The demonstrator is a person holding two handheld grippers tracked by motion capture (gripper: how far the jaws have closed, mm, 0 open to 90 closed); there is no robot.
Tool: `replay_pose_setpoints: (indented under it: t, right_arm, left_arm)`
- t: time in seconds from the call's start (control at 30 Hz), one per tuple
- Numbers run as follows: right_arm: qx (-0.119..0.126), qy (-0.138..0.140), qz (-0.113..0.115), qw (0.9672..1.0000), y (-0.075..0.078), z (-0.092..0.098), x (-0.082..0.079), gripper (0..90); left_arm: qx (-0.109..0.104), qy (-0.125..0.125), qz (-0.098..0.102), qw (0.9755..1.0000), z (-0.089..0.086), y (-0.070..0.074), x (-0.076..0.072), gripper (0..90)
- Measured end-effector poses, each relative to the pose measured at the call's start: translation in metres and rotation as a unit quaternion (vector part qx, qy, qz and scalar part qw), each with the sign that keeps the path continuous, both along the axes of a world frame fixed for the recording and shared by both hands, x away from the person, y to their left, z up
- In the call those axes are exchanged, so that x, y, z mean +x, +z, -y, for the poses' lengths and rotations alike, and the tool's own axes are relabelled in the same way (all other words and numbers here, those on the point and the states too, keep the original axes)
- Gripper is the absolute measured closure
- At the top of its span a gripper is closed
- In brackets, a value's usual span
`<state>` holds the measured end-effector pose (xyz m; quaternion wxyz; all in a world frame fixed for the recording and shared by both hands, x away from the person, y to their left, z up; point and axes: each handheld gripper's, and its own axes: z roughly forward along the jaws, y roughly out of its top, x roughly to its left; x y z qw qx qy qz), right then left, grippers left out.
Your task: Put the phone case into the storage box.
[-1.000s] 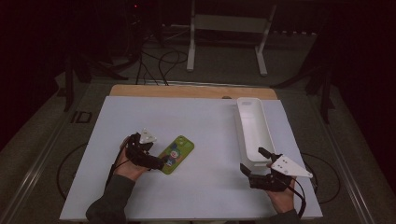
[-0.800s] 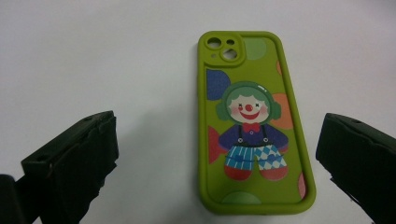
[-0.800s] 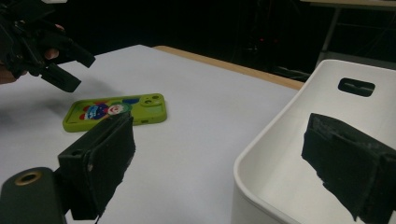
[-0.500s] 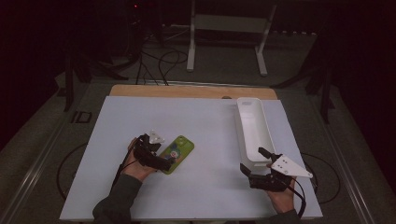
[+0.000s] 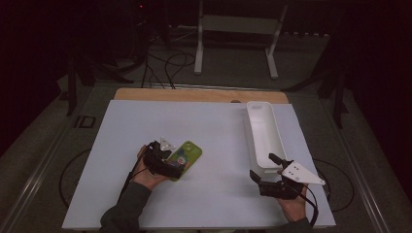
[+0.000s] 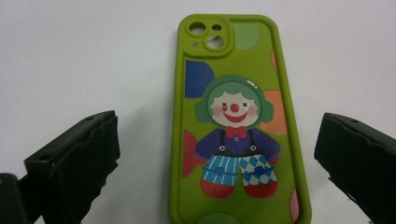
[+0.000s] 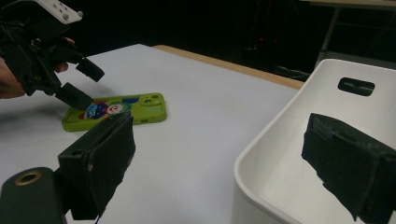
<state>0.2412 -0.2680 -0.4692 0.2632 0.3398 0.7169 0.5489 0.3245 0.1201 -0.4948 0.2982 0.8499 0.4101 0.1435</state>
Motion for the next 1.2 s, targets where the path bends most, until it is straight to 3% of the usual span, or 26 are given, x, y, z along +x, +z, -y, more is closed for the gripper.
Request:
replay_pose_setpoints:
  t: [0.2,1.2]
  right_arm:
    - [0.0,0.0,0.0,1.0,0.0,0.0,0.0,8.9]
    - [-0.001,-0.001,0.002,1.0,0.001,0.0,0.0,8.9]
  left_arm:
    - [0.011,0.003,-0.005,0.9999,0.002,-0.003,0.001,2.1]
    - [0.022,-0.002,-0.028,0.9994,0.01,-0.017,0.0,1.4]
